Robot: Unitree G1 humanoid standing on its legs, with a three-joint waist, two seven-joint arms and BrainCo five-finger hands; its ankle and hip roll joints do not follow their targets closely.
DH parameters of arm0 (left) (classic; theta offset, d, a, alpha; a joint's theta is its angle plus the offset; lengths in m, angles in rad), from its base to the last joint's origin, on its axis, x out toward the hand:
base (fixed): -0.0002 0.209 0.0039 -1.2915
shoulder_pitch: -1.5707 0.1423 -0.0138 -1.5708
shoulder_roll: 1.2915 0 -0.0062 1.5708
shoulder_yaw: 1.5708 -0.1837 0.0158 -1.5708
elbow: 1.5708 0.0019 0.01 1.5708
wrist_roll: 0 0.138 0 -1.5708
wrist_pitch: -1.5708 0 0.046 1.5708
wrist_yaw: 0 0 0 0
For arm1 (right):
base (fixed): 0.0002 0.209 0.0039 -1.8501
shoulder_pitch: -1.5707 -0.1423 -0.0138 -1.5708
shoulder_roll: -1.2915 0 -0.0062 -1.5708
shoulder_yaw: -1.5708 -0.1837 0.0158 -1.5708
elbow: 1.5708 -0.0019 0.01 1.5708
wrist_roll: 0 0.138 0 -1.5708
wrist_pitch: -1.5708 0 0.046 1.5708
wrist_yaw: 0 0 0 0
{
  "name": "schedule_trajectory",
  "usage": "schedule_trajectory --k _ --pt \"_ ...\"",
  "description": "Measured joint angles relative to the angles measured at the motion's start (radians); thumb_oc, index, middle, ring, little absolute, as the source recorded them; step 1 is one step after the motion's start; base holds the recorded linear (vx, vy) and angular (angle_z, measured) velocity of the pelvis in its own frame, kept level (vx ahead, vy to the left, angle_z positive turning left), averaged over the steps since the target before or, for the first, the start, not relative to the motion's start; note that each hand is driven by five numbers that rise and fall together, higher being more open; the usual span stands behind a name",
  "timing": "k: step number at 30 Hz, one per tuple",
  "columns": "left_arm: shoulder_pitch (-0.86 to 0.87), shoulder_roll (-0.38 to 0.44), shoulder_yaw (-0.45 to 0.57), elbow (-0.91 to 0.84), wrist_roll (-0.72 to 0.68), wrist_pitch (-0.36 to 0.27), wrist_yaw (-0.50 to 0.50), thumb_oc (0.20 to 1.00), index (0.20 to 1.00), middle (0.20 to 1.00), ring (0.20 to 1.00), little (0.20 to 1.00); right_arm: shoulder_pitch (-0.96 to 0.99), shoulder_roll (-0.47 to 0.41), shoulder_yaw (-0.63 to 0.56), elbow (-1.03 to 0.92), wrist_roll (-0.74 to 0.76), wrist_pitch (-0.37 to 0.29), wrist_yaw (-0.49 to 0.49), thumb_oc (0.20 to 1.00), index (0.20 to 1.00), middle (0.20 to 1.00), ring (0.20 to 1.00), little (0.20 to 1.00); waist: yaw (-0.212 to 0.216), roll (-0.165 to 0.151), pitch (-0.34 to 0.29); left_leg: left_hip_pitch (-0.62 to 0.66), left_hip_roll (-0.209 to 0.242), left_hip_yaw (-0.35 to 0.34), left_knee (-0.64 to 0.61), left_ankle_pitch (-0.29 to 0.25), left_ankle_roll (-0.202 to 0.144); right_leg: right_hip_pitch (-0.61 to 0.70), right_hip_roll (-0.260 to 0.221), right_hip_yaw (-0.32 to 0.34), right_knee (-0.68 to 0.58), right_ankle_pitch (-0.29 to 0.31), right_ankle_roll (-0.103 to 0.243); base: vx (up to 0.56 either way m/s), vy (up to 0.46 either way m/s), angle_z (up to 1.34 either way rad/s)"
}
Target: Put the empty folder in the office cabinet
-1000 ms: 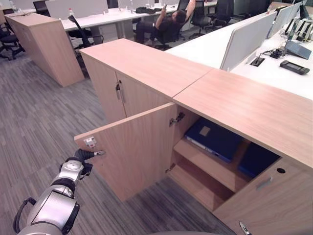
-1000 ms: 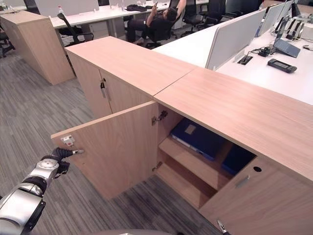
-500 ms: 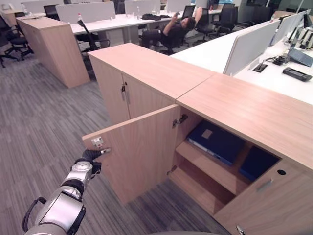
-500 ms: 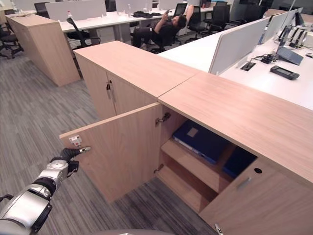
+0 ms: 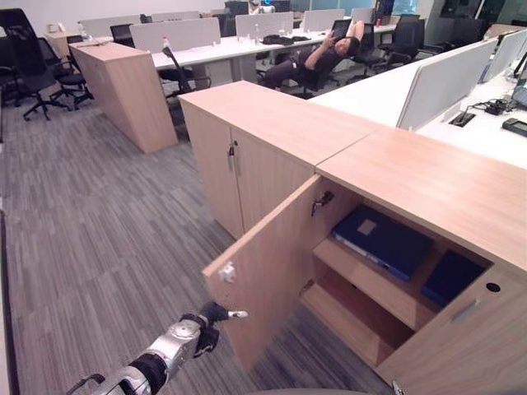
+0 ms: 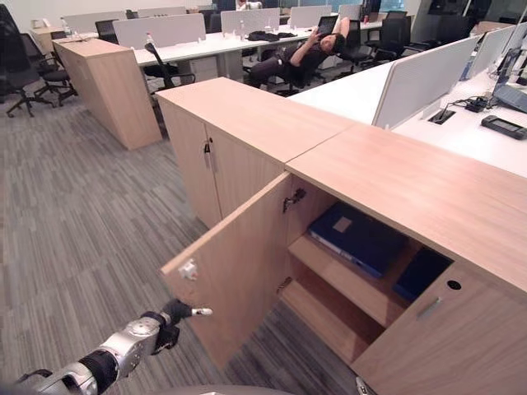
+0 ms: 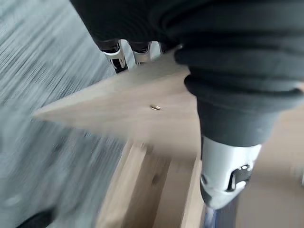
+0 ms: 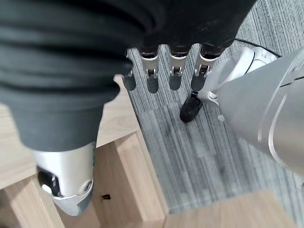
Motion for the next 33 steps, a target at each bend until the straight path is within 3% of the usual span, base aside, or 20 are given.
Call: schedule_trajectory --k 3,6,7,8,9,13,15,18,19,21,22,23,24,25,26,27,28,29,30,33 --pt "-0.007 -0.011 -0.037 -0.108 -0.017 0.010 -0.068 1.000 1.000 1.000 1.000 1.000 -0.021 0.001 -0.012 -0.001 0.029 0.000 0.001 1.000 1.000 1.000 1.000 1.000 -0.027 -0.016 0.021 -0.001 -0.013 0.004 -0.001 -0.002 0.002 -0.013 -0.010 0.025 -0.005 -0.016 0.021 -0.04 0.037 -0.19" --pt "-0.067 -0.041 -0.068 -0.235 -0.042 0.015 -0.113 1.000 1.000 1.000 1.000 1.000 -0.029 0.001 -0.027 0.002 0.028 0.002 0.008 1.000 1.000 1.000 1.000 1.000 -0.058 -0.008 0.053 -0.021 0.001 0.009 -0.002 -0.003 0.004 -0.045 0.005 0.016 0.030 -0.026 0.056 -0.05 0.069 -0.23" --pt "-0.104 -0.056 -0.069 -0.276 -0.063 0.006 -0.147 1.000 1.000 1.000 1.000 1.000 -0.011 0.004 -0.044 0.005 0.028 0.001 0.010 1.000 1.000 1.000 1.000 1.000 -0.087 -0.025 0.063 -0.030 -0.011 0.008 0.011 0.000 -0.002 -0.059 -0.001 0.027 0.034 -0.041 0.034 -0.07 0.110 0.20" --pt "-0.152 -0.101 -0.065 -0.295 -0.078 -0.017 -0.173 1.000 1.000 1.000 1.000 1.000 -0.006 -0.007 -0.061 0.023 0.028 -0.002 0.012 1.000 1.000 1.000 1.000 1.000 -0.098 -0.040 0.078 -0.047 -0.035 0.000 0.091 -0.014 0.027 -0.062 -0.025 0.030 0.040 -0.037 0.034 -0.08 0.116 -0.32" --pt "-0.202 -0.167 -0.063 -0.333 -0.097 -0.042 -0.196 1.000 1.000 1.000 1.000 1.000 -0.007 -0.044 -0.063 0.033 0.029 -0.004 0.013 1.000 1.000 1.000 1.000 1.000 -0.101 -0.029 0.075 -0.035 -0.052 0.009 0.147 -0.085 0.074 -0.068 -0.024 0.066 0.031 -0.038 0.036 -0.09 0.121 -0.71" --pt "-0.255 -0.244 -0.058 -0.398 -0.112 -0.088 -0.250 1.000 1.000 1.000 1.000 1.000 0.076 -0.040 -0.109 0.038 0.068 0.002 0.017 1.000 1.000 1.000 1.000 1.000 -0.150 -0.004 0.063 0.035 -0.053 0.063 0.055 -0.080 0.069 -0.065 -0.006 0.083 0.013 -0.041 0.036 -0.08 0.085 -0.66" --pt "-0.246 -0.216 -0.062 -0.387 -0.110 -0.087 -0.254 1.000 1.000 1.000 1.000 1.000 0.152 -0.027 -0.160 0.047 0.069 0.002 0.016 1.000 1.000 1.000 1.000 1.000 -0.181 -0.014 0.067 0.051 -0.057 0.078 0.046 -0.077 0.064 -0.092 0.005 0.106 0.029 0.065 0.024 -0.11 0.070 -0.32" --pt "-0.246 -0.159 -0.053 -0.359 -0.105 -0.084 -0.254 1.000 1.000 1.000 1.000 1.000 0.142 -0.047 -0.187 0.069 0.069 0.002 0.006 1.000 1.000 1.000 1.000 1.000 -0.192 0.026 0.102 0.059 -0.034 0.121 0.043 -0.072 0.051 -0.115 0.044 0.096 0.033 0.118 -0.004 -0.12 0.042 -0.54" --pt "-0.236 -0.156 -0.020 -0.344 -0.101 -0.083 -0.252 1.000 1.000 1.000 1.000 1.000 0.141 -0.045 -0.188 0.064 0.069 0.001 0.013 1.000 1.000 1.000 1.000 1.000 -0.192 0.030 0.123 0.048 -0.028 0.118 0.067 -0.088 0.060 -0.120 0.055 0.060 0.035 0.146 -0.007 -0.12 -0.012 -0.62" --pt "-0.205 -0.132 0.050 -0.339 -0.099 -0.083 -0.237 1.000 1.000 1.000 1.000 1.000 0.122 -0.049 -0.187 0.069 0.069 0.002 0.008 1.000 1.000 1.000 1.000 1.000 -0.183 0.040 0.148 0.055 -0.013 0.136 0.075 -0.106 0.071 -0.119 0.081 -0.004 -0.016 0.243 0.029 -0.11 -0.019 -0.74" --pt "-0.205 -0.111 0.082 -0.335 -0.096 -0.083 -0.232 1.000 1.000 1.000 1.000 1.000 0.109 -0.044 -0.184 0.070 0.068 0.002 0.009 1.000 1.000 1.000 1.000 1.000 -0.181 0.037 0.158 0.058 -0.008 0.157 0.066 -0.101 0.078 -0.121 0.076 -0.027 -0.038 0.217 0.045 -0.06 -0.009 -0.54" --pt "-0.188 -0.117 0.133 -0.301 -0.092 -0.084 -0.228 1.000 1.000 1.000 1.000 1.000 0.102 -0.044 -0.190 0.073 0.068 0.005 0.009 1.000 1.000 1.000 1.000 1.000 -0.184 0.052 0.165 0.076 -0.002 0.175 0.038 -0.084 0.077 -0.113 0.067 -0.097 -0.011 0.125 0.021 0.04 -0.032 -0.39" --pt "-0.160 -0.142 0.177 -0.271 -0.092 -0.084 -0.209 1.000 1.000 1.000 1.000 1.000 0.106 -0.053 -0.202 0.082 0.068 0.013 0.002 1.000 1.000 1.000 1.000 1.000 -0.169 0.091 0.162 0.091 0.022 0.190 0.003 -0.070 0.072 -0.115 0.077 -0.167 0.053 0.085 -0.033 0.05 -0.030 -0.18" --pt "-0.159 -0.143 0.178 -0.271 -0.092 -0.084 -0.208 1.000 1.000 1.000 1.000 1.000 0.106 -0.054 -0.202 0.082 0.068 0.013 0.002 1.000 1.000 1.000 1.000 1.000 -0.168 0.093 0.163 0.091 0.023 0.191 0.003 -0.070 0.072 -0.116 0.078 -0.170 0.055 0.084 -0.033 0.06 -0.030 -0.59" --pt "-0.080 -0.147 0.238 -0.283 -0.078 -0.084 -0.202 1.000 1.000 1.000 1.000 1.000 0.111 -0.070 -0.209 0.085 0.067 0.018 -0.001 1.000 1.000 1.000 1.000 1.000 -0.107 0.157 0.160 0.109 0.070 0.216 0.000 -0.084 0.048 -0.115 0.087 -0.250 0.193 0.031 -0.016 0.06 -0.033 -0.64" --pt "-0.032 -0.138 0.279 -0.286 -0.067 -0.084 -0.195 1.000 1.000 1.000 1.000 1.000 0.109 -0.066 -0.206 0.081 0.067 0.019 0.003 1.000 1.000 1.000 1.000 1.000 -0.099 0.146 0.154 0.119 0.058 0.220 0.001 -0.083 0.043 -0.052 0.069 -0.246 0.143 0.033 -0.010 0.14 -0.092 -0.52" --pt "-0.012 -0.101 0.293 -0.277 -0.061 -0.079 -0.190 1.000 1.000 1.000 1.000 1.000 0.104 -0.067 -0.203 0.072 0.067 0.020 0.006 1.000 1.000 1.000 1.000 1.000 -0.103 0.130 0.151 0.120 0.044 0.211 -0.001 -0.082 0.032 0.003 0.063 -0.234 0.064 0.013 -0.060 0.14 -0.093 -0.02" --pt "0.010 -0.098 0.307 -0.275 -0.061 -0.077 -0.189 1.000 1.000 1.000 1.000 1.000 0.099 -0.079 -0.202 0.061 0.067 0.018 0.007 1.000 1.000 1.000 1.000 1.000 -0.106 0.141 0.152 0.120 0.050 0.208 -0.001 -0.075 0.022 0.012 0.074 -0.239 0.045 0.032 -0.052 0.13 -0.141 -0.15" --pt "0.125 -0.105 0.413 -0.278 -0.063 -0.076 -0.199 1.000 1.000 1.000 1.000 1.000 0.096 -0.097 -0.189 0.023 0.065 0.013 0.016 1.000 1.000 1.000 1.000 1.000 -0.109 0.157 0.147 0.144 0.066 0.227 0.009 -0.067 0.009 0.040 0.103 -0.219 0.005 0.044 -0.068 0.07 -0.121 -0.38" --pt "0.228 -0.093 0.464 -0.280 -0.063 -0.072 -0.207 1.000 1.000 1.000 1.000 1.000 0.087 -0.107 -0.166 0.017 0.065 0.011 0.025 1.000 1.000 1.000 1.000 1.000 -0.110 0.166 0.139 0.166 0.091 0.224 0.009 -0.069 0.005 0.076 0.131 -0.217 -0.030 0.052 -0.074 0.07 -0.114 -0.16"
